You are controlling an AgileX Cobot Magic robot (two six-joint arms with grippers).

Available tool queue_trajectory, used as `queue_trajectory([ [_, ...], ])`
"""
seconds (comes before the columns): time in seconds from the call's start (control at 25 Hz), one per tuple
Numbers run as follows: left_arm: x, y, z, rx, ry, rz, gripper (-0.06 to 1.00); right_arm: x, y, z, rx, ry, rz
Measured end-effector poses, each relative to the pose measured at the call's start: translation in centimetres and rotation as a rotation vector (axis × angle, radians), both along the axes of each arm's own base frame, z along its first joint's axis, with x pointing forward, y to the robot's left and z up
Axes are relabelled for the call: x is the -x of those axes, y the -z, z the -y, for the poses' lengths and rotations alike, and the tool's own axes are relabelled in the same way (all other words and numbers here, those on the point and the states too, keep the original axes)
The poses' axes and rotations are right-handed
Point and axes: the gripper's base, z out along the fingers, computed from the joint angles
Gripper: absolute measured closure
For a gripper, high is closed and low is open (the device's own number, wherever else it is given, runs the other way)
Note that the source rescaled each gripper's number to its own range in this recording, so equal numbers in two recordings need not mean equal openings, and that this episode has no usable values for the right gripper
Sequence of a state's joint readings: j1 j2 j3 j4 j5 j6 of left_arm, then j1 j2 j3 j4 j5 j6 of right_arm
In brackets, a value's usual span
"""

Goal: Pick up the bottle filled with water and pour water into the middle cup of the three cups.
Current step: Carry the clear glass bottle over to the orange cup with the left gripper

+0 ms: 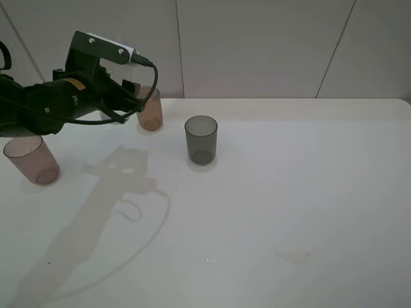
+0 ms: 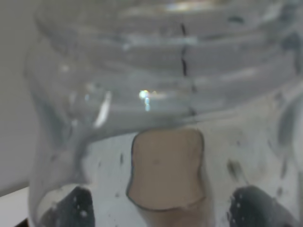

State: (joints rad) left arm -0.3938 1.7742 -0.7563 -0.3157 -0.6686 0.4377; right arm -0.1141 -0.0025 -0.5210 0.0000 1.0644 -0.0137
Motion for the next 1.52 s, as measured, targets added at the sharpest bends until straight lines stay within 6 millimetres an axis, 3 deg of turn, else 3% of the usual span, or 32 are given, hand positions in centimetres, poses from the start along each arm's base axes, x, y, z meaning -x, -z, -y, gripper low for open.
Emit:
queue_trajectory([
  [0.32, -2.8, -1.5, -2.4, -0.220, 0.135, -0.222, 0.92, 0.0, 0.0, 0.0, 0.000, 0.000, 0.000],
  [0.6, -4.5, -3.8, -3.2, -0.381, 0.185, -0.263, 0.92, 0.0, 0.0, 0.0, 0.000, 0.000, 0.000],
  [1.2, -5.1, -3.9, -6.0, -0.648, 0.243, -0.291, 0.92, 0.0, 0.0, 0.0, 0.000, 0.000, 0.000],
  [1.52, -7.7, -3.2, -6.0, -0.738, 0.269, -0.361, 0.92, 0.0, 0.0, 0.0, 0.000, 0.000, 0.000],
])
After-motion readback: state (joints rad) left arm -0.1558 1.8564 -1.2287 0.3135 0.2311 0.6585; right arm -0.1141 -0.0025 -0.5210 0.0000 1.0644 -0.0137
